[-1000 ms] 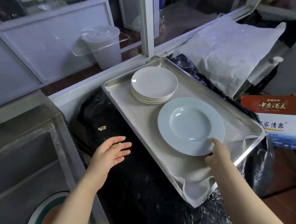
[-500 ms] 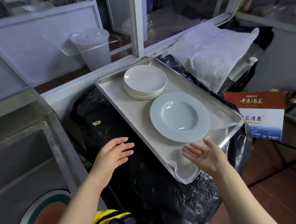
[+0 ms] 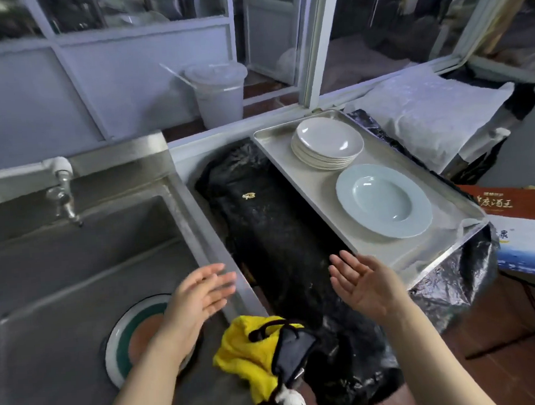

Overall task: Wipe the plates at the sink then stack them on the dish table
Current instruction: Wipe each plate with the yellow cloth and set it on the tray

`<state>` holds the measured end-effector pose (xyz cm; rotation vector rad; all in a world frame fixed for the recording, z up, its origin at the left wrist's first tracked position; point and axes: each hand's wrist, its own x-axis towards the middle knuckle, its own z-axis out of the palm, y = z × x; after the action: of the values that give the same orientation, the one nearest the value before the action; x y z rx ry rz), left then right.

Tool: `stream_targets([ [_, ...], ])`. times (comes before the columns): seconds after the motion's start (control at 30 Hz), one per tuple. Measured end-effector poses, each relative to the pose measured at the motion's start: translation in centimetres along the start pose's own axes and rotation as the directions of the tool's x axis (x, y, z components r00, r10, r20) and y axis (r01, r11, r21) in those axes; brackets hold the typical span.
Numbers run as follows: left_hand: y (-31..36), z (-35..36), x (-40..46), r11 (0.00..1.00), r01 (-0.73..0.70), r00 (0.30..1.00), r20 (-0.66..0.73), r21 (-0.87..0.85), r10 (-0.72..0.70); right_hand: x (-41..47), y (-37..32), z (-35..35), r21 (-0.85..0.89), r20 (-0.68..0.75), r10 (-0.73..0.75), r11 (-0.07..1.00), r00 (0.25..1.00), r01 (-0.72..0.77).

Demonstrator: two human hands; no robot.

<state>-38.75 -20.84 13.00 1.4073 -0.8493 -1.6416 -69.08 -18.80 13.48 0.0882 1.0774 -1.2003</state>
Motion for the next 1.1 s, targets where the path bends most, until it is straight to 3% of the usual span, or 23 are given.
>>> stream_targets([
  [0.37,-3.6,-19.3,-9.6,0.978,-0.010,0.949,-0.310,-0.207,-0.056,-1.3,17.9,10.4,-0.255,0.033,0.196,0.950,0.980,-0.182],
  [0.7,-8.6,-27.8,-12.1,0.910,0.034,0.860,-0.452,-0.413,-0.237,3.0,27.3,14.1,-0.473,-0.149,0.278,0.823,0.949,-0.316],
  [0.9,-11.4,-29.6,-10.8,0.880,0.106,0.773,-0.518,-0.463,-0.366,10.1,30.9,13.9,-0.639,-0.258,0.311,0.655,0.915,-0.403],
  [1.1,-12.9,-31.7,-9.8,0.865,0.231,0.696,-0.546,-0.445,-0.466,17.8,36.4,12.1,-0.746,-0.447,0.234,0.436,0.864,-0.504],
])
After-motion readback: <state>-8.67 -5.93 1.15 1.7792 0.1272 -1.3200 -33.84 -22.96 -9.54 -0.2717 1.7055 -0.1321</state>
